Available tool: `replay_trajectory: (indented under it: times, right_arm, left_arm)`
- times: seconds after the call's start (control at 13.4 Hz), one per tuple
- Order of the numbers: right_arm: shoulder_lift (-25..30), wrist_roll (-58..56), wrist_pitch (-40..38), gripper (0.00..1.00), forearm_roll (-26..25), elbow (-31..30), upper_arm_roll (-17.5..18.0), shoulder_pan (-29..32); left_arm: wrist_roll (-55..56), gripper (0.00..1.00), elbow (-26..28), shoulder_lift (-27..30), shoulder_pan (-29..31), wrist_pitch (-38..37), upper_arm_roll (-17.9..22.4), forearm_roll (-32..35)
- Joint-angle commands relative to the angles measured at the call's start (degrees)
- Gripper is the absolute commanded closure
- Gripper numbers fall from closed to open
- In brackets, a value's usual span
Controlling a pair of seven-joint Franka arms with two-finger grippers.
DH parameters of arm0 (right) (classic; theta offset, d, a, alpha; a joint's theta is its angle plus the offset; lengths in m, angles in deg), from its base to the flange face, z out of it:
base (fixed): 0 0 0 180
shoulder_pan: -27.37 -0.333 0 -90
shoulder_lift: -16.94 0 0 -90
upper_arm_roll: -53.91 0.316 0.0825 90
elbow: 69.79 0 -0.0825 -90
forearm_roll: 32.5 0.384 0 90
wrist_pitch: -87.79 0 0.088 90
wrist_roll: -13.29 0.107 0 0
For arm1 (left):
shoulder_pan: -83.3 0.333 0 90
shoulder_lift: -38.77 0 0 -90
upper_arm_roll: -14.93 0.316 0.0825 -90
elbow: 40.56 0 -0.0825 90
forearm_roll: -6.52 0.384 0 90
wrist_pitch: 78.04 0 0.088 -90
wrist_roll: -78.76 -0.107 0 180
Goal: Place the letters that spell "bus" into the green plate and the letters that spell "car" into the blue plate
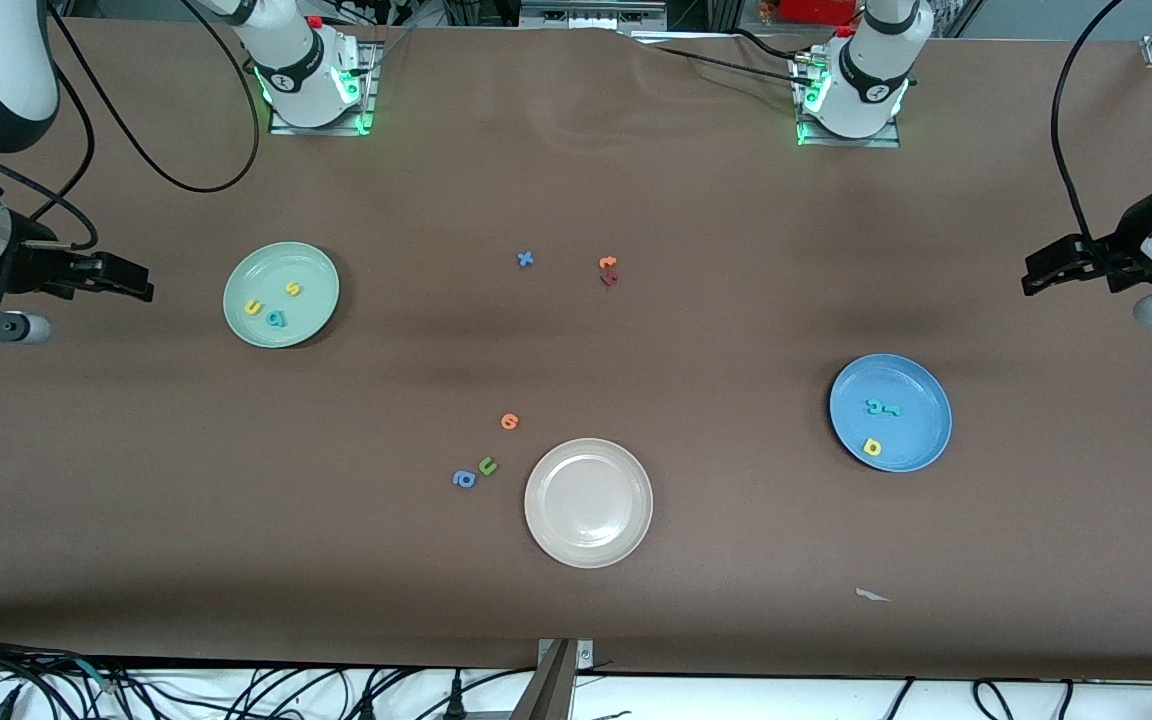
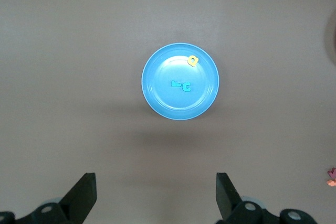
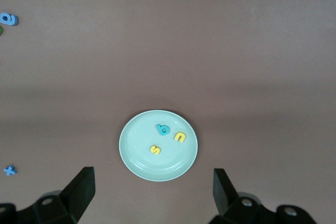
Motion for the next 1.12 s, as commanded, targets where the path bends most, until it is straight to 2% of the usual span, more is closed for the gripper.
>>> replay_trajectory:
  times: [0.0, 0.3, 1.04]
  right_arm:
    - [-1.12, 4.2, -1.72, 0.01, -0.16, 3.38, 0.04, -0.08]
    - [-1.65, 9.47, -4.1, 0.01, 0.36, 5.85, 0.39, -0.7]
    - [-0.95, 9.41, -3.57, 0.0, 0.1, 6.46, 0.57, -2.11]
  left_arm:
    - [-1.67, 0.0, 1.16, 1.22, 0.07, -0.31, 0.15, -1.06]
    - [-1.67, 0.0, 1.16, 1.22, 0.07, -0.31, 0.15, -1.06]
    - [-1.67, 0.0, 1.16, 1.14, 0.07, -0.22, 0.15, -1.06]
